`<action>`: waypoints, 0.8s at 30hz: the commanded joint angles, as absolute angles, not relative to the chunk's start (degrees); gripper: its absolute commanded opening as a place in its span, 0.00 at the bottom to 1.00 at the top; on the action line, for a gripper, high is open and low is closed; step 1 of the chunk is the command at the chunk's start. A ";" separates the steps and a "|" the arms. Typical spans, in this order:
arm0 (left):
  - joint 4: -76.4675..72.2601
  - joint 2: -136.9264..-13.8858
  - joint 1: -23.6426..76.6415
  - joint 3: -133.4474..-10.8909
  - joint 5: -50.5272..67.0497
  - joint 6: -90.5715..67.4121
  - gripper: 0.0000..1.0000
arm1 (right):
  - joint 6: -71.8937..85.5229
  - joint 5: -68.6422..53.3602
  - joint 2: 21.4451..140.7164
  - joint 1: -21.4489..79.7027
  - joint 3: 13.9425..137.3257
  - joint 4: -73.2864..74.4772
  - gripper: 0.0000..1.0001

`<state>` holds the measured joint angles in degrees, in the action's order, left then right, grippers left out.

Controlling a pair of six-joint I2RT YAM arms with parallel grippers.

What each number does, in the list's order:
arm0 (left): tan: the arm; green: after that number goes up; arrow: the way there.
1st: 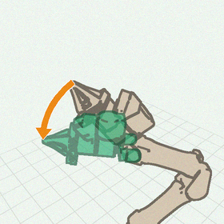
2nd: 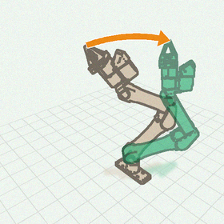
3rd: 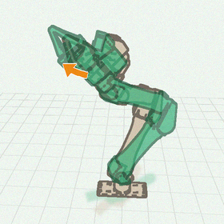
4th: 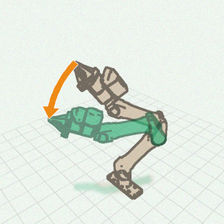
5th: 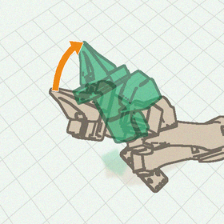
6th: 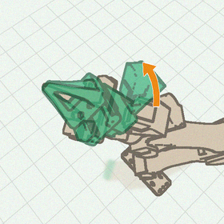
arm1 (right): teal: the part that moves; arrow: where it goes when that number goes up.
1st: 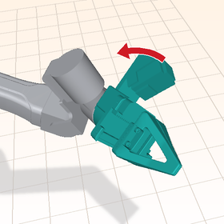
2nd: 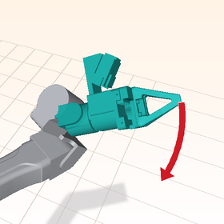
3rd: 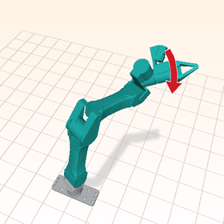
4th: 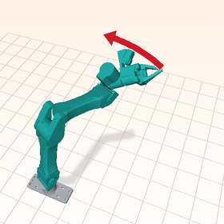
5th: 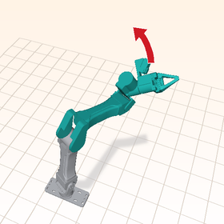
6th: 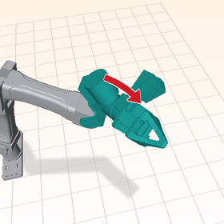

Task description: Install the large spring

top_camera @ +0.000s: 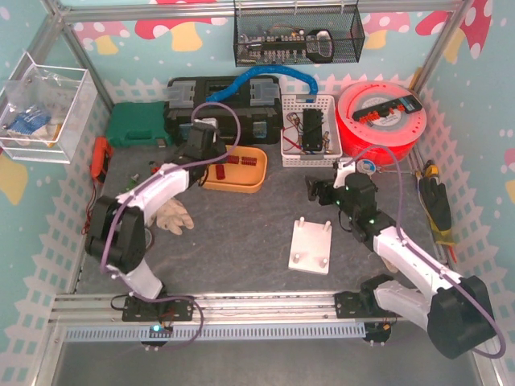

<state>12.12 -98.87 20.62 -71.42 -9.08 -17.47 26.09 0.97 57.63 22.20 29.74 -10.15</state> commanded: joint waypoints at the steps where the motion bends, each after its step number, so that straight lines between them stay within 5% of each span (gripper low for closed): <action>1: -1.24 -90.57 23.57 -63.56 -3.73 -13.41 0.16 | 26.31 -2.09 59.58 22.59 35.51 -3.98 0.99; 13: -48.81 -72.56 38.48 -24.81 6.35 0.42 0.12 | 28.26 -20.70 57.79 22.74 35.61 2.85 0.96; 24: -64.80 -74.23 51.60 -13.42 -1.40 14.09 0.07 | 28.69 -30.63 57.65 27.59 37.81 4.41 0.76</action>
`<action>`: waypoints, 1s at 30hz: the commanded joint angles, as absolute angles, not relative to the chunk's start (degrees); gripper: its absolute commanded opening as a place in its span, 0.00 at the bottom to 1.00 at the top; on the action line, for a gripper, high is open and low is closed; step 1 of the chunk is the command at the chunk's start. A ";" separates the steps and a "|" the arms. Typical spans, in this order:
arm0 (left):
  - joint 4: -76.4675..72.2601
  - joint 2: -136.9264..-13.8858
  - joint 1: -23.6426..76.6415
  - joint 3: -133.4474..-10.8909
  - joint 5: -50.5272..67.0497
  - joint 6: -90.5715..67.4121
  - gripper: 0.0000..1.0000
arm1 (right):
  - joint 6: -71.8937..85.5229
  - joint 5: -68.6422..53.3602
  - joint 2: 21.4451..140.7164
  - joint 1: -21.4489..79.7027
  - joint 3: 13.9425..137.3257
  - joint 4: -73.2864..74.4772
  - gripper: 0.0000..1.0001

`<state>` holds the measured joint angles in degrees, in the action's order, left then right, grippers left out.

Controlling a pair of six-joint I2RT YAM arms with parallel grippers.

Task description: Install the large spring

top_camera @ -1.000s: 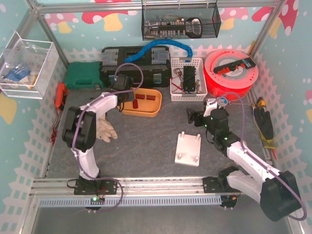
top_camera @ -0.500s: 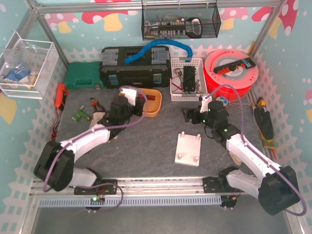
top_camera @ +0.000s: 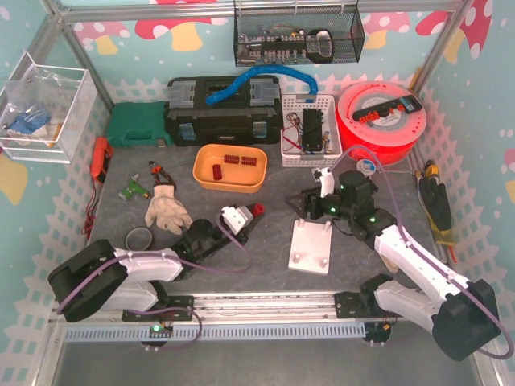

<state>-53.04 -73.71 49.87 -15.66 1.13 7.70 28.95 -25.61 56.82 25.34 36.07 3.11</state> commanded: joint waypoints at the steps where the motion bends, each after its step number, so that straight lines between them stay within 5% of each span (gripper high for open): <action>1: -65.98 -74.34 51.67 -12.77 -1.02 14.26 0.07 | 28.33 -31.10 58.42 28.43 38.78 4.99 0.74; 20: -64.43 -73.87 52.51 -13.26 1.39 17.07 0.05 | 30.45 -29.62 69.05 41.48 46.08 1.80 0.68; 30: -63.90 -73.74 53.00 -13.45 0.57 17.50 0.05 | 29.38 -29.44 73.90 43.36 48.59 2.38 0.56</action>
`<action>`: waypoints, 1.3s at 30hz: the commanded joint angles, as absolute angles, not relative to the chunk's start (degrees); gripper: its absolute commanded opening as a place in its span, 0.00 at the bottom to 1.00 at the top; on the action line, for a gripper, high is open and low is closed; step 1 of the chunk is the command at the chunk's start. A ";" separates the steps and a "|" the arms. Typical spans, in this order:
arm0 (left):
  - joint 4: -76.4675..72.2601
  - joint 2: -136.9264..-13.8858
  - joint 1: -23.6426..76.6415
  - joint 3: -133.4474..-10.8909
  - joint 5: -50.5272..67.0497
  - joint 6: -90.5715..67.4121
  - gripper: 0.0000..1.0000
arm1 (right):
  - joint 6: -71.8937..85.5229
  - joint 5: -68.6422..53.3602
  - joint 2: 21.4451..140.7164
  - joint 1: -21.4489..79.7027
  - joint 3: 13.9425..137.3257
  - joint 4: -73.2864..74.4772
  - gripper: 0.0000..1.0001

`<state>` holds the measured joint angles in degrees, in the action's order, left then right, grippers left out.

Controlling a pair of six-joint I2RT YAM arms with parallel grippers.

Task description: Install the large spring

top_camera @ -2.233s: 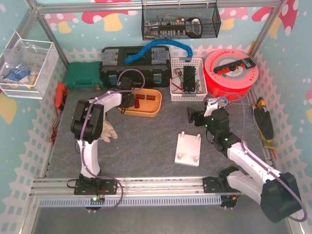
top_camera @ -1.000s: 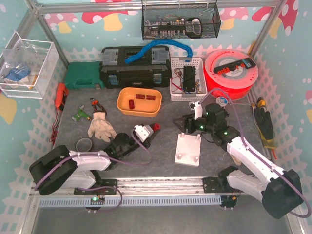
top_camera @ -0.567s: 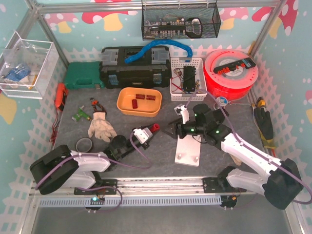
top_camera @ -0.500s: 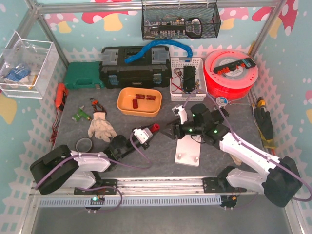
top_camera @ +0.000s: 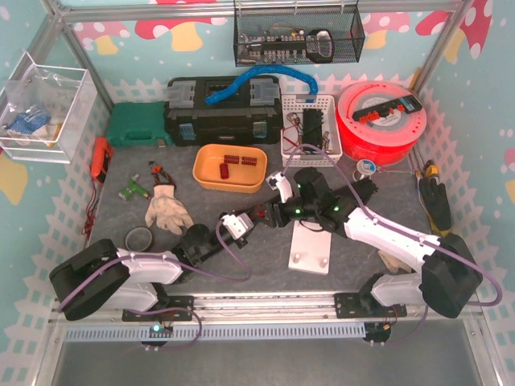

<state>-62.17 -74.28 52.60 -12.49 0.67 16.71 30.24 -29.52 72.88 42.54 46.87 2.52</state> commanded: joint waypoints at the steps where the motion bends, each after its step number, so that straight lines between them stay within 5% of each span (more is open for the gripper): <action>1: -63.87 -73.70 53.00 -13.45 0.46 17.41 0.05 | 29.28 -29.19 73.96 43.45 48.56 2.64 0.54; 6: -63.82 -73.85 53.00 -13.62 -0.44 17.19 0.13 | 29.24 -27.47 73.33 43.51 48.04 2.99 0.30; 11: -63.48 -73.72 53.00 -13.84 -1.84 16.08 0.48 | 30.10 -24.36 70.80 43.51 46.76 1.94 0.01; 14: -61.84 -73.56 53.00 -14.49 -3.52 15.66 0.70 | 30.34 -21.01 68.42 43.51 45.85 1.93 0.00; 18: -60.10 -73.47 53.00 -15.27 -5.82 15.19 0.80 | 31.87 -12.06 63.88 43.42 43.38 2.87 0.00; 26: -57.65 -73.21 52.89 -16.31 -10.85 13.97 0.84 | 38.93 11.71 55.09 43.18 43.11 18.66 0.00; 39: -56.72 -72.09 52.29 -16.57 -16.48 11.53 0.92 | 50.76 22.39 55.83 41.66 45.13 40.88 0.00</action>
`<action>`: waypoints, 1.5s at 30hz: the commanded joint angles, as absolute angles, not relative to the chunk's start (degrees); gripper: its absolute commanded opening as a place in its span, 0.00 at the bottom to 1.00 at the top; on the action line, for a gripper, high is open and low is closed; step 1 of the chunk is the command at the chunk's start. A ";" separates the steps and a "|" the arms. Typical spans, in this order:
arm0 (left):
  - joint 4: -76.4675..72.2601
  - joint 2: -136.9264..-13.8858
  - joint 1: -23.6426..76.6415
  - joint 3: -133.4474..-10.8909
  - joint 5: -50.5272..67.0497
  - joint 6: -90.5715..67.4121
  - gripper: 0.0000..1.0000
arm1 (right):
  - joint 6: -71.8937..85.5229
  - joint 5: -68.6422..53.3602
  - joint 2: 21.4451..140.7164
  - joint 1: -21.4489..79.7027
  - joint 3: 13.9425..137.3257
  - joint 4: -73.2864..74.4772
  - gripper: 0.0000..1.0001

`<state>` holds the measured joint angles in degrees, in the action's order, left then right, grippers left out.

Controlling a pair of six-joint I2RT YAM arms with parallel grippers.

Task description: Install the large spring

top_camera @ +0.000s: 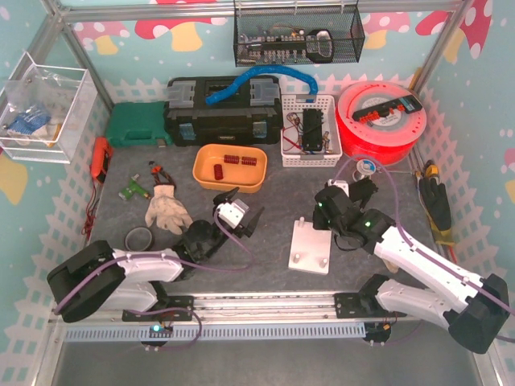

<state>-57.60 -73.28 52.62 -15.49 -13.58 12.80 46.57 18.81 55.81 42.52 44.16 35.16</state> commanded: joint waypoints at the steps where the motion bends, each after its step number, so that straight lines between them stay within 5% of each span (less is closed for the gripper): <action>1: -56.63 -71.92 52.29 -16.53 -16.95 11.55 0.93 | 50.88 22.34 56.03 41.40 45.16 41.52 0.00; 35: -55.44 -71.61 52.20 -16.96 -17.84 11.12 0.99 | 49.59 21.82 59.08 37.47 37.26 32.40 0.00; 45: -55.60 -72.11 52.19 -17.09 -18.45 11.24 0.99 | 49.67 19.07 61.50 35.91 33.94 26.55 0.16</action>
<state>-55.53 -72.42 52.51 -15.90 -17.43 11.29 49.76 19.44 60.31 36.71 35.05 30.24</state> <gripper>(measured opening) 0.990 0.267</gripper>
